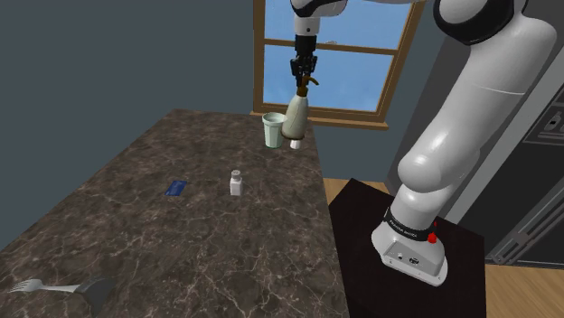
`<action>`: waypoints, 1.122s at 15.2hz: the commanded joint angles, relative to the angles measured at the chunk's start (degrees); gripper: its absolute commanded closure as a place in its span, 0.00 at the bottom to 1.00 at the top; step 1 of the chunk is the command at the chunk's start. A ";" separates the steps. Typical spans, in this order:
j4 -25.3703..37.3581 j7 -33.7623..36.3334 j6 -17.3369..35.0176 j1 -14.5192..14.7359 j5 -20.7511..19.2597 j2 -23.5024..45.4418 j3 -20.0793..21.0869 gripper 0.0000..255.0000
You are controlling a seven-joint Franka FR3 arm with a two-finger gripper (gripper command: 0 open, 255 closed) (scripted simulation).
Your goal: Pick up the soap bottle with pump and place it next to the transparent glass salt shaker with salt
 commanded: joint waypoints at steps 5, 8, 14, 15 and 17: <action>-4.53 0.14 4.66 -0.02 -0.04 0.05 -0.02 1.00; -6.59 0.23 6.93 -0.02 -0.08 0.28 -0.02 1.00; -10.33 0.44 11.46 -0.02 -0.19 1.06 -0.02 1.00; -10.91 0.47 12.21 -0.03 -0.21 1.23 -0.02 1.00; -12.04 0.55 13.71 -0.03 -0.26 1.61 -0.02 1.00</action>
